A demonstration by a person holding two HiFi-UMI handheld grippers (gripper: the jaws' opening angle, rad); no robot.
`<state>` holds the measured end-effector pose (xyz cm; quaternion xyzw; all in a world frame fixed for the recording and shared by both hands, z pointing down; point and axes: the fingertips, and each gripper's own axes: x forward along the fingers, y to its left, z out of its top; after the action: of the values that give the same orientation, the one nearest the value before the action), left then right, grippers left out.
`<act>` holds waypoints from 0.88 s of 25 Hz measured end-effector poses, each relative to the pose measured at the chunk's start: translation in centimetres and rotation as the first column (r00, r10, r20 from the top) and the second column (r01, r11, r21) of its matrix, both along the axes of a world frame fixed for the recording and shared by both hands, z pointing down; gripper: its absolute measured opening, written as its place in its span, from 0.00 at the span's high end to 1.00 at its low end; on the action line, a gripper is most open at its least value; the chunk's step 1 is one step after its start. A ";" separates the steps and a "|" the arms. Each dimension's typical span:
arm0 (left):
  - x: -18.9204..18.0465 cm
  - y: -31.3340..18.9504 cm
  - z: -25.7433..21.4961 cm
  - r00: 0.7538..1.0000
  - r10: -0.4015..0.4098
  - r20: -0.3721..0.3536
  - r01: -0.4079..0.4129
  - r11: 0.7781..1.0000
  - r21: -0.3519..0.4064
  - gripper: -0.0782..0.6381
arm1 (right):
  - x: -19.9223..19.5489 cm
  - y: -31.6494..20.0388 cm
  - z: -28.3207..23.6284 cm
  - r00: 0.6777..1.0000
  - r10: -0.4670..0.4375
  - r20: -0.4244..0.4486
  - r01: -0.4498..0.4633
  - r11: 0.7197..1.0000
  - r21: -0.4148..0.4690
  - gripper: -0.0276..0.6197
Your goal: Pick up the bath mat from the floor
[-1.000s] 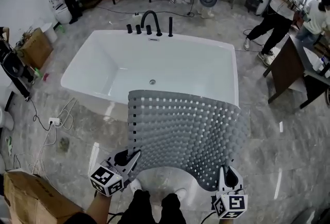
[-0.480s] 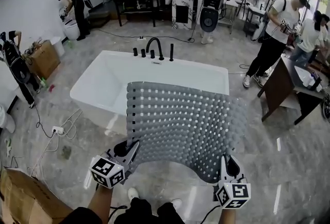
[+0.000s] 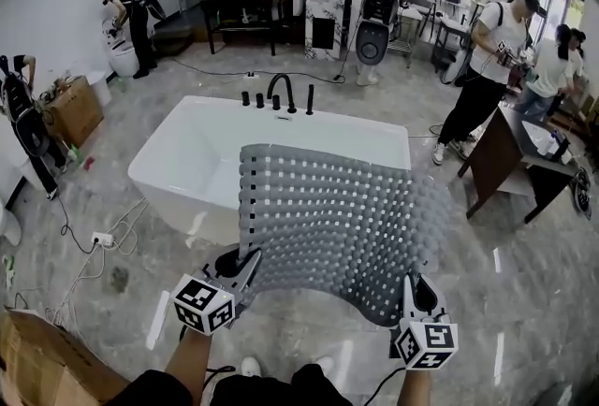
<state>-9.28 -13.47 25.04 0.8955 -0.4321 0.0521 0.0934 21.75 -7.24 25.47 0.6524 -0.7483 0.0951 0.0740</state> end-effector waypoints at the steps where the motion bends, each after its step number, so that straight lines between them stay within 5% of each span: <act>1: -0.5 0.2 -0.1 1.000 0.007 -0.004 -0.007 1.000 -0.001 0.81 | -0.6 0.5 -0.2 1.000 0.008 -0.006 -0.008 1.000 0.000 0.85; 14: -7.4 2.4 -1.3 0.998 0.070 -0.007 -0.070 0.998 0.009 0.81 | -9.1 4.7 -1.7 0.995 0.088 -0.038 -0.088 0.996 0.008 0.85; 22: -6.8 3.1 -0.9 1.000 0.009 -0.014 -0.009 1.000 0.008 0.81 | -7.6 4.4 -1.7 0.998 0.058 -0.031 -0.057 0.998 0.013 0.85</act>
<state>-16.03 -10.33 24.12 0.8982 -0.4274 0.0444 0.0925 14.12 -2.88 23.76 0.6754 -0.7285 0.0826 0.0790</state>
